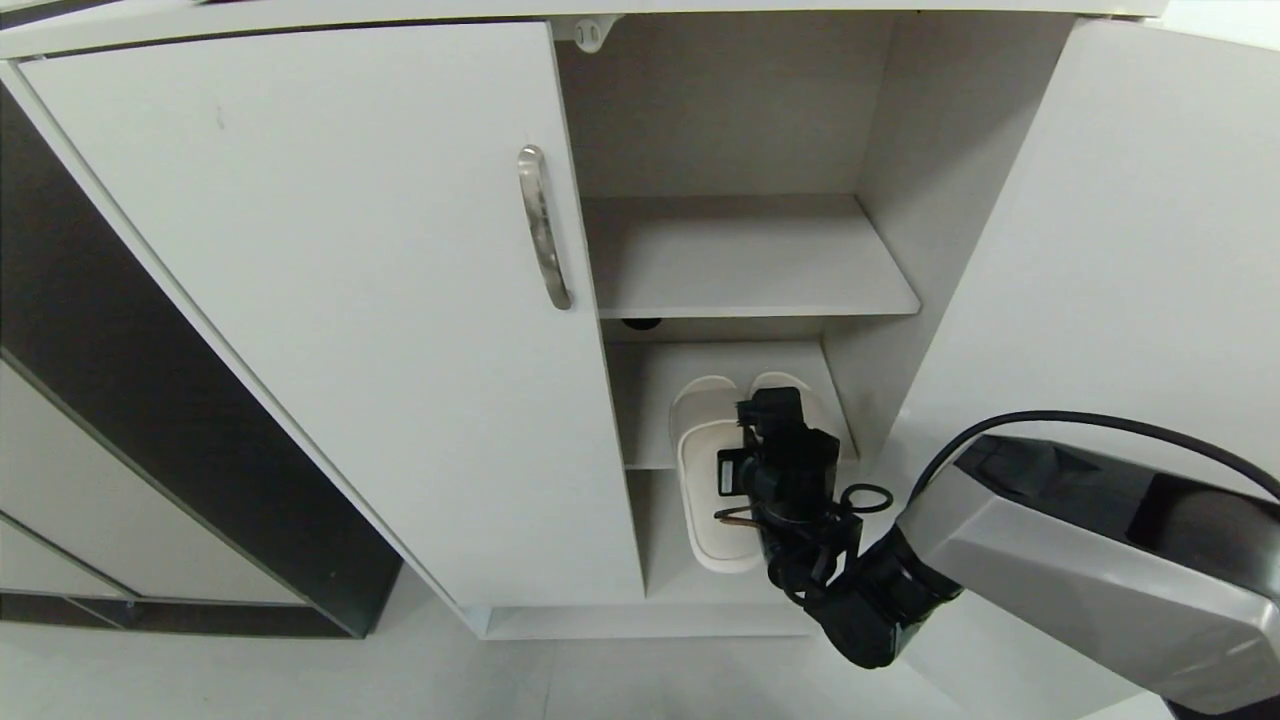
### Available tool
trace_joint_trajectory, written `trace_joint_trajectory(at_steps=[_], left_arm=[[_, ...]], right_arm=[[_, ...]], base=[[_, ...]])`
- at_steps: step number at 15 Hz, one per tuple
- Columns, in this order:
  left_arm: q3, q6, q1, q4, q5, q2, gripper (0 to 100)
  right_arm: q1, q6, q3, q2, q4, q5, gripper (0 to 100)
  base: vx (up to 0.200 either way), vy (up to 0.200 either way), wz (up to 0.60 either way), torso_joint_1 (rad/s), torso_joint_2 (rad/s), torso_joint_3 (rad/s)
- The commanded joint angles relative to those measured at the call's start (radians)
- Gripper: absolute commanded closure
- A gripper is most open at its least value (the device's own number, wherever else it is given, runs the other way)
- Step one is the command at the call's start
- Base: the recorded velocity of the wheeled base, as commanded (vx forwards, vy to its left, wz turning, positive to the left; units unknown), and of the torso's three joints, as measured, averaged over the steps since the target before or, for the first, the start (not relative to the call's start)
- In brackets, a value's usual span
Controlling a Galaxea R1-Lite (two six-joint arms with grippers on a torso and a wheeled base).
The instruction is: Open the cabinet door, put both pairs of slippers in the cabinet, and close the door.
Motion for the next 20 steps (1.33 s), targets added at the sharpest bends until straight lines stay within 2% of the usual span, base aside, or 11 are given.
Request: trace_joint_trajectory(at_steps=[1, 6, 10, 20], left_arm=[[0.0, -0.002, 0.001, 0.0, 0.0, 0.002, 100], [0.0, -0.002, 0.001, 0.0, 0.001, 0.002, 100], [0.0, -0.002, 0.001, 0.0, 0.001, 0.002, 100], [0.0, -0.005, 0.001, 0.0, 0.003, 0.002, 100]], right_arm=[[-0.024, -0.018, -0.109, 0.056, 0.037, 0.005, 100], [-0.057, -0.027, -0.379, 0.14, 0.212, 0.006, 100], [-0.067, -0.027, -0.524, 0.185, 0.29, 0.005, 100], [-0.078, -0.027, -0.604, 0.235, 0.352, 0.005, 100]], base=[[0.0, 0.0, 0.0, 0.0, 0.0, 0.0], [0.0, 0.0, 0.0, 0.0, 0.0, 0.0], [0.0, 0.0, 0.0, 0.0, 0.0, 0.0], [0.0, 0.0, 0.0, 0.0, 0.0, 0.0]])
